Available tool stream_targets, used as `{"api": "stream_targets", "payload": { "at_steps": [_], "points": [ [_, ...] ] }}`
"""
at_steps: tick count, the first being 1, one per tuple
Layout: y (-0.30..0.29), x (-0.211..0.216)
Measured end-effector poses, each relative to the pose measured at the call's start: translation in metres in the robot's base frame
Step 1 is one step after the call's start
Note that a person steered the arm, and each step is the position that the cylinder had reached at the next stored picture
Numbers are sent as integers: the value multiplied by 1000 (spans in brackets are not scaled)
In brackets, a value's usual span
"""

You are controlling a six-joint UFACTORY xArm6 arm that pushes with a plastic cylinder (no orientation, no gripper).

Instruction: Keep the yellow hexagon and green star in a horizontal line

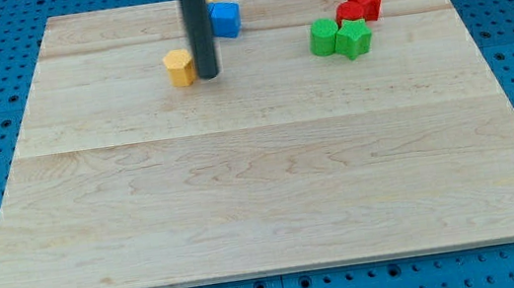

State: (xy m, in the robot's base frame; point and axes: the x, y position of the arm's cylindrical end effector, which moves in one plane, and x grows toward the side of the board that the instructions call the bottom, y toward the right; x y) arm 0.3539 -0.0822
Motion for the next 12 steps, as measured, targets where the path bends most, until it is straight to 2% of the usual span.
{"api": "stream_targets", "payload": {
  "at_steps": [1, 2, 3, 4, 5, 7, 8, 9, 10, 11, 12],
  "points": [
    [-20, -10],
    [33, -36],
    [-17, -55],
    [-84, -25],
    [-104, 18],
    [167, 19],
    [297, -10],
    [322, -88],
    [282, -116],
    [242, -90],
    [219, -31]
  ]
}}
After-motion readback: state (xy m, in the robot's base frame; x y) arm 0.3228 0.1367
